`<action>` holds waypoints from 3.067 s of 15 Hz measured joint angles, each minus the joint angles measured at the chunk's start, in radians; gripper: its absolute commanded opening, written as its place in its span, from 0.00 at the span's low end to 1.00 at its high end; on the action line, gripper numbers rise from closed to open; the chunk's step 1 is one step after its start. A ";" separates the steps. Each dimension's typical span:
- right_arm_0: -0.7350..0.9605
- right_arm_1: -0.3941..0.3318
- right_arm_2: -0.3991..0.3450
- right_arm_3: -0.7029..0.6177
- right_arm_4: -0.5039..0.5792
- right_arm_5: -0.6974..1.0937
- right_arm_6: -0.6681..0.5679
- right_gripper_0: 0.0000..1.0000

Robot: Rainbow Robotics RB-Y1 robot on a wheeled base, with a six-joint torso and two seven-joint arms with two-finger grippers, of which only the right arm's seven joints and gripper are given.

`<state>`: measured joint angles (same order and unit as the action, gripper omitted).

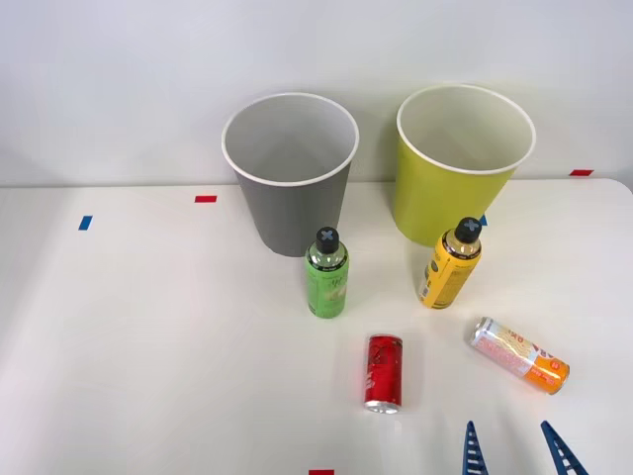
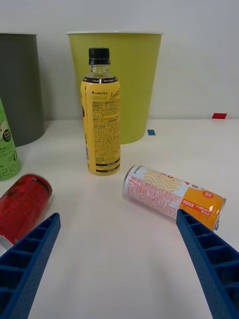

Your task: Put cans in the gray bin, plastic bottles in the light green bin

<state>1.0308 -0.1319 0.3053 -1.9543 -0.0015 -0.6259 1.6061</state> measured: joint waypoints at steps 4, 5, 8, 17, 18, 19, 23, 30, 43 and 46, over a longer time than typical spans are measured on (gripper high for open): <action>0.000 0.000 0.000 0.000 0.000 0.000 0.000 0.81; 0.000 0.000 0.000 0.000 0.000 0.000 0.000 0.81; 0.000 0.000 0.000 0.000 0.000 0.000 0.000 0.81; 0.000 0.000 0.000 0.000 0.000 0.000 0.000 0.80; 0.000 0.000 0.000 0.000 0.000 0.000 0.000 0.81; 0.000 0.000 0.000 0.000 0.000 0.000 0.000 0.81; -0.030 -0.012 -0.005 0.060 -0.004 0.002 -0.001 0.81; -0.077 -0.032 -0.059 -0.064 -0.008 0.148 0.014 0.81; -0.202 0.129 -0.189 -0.511 -0.149 1.147 -0.059 0.81; -0.250 0.144 -0.227 -0.595 -0.125 1.399 -0.307 0.81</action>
<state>0.7811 0.0122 0.0781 -2.5497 -0.1261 0.7733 1.2989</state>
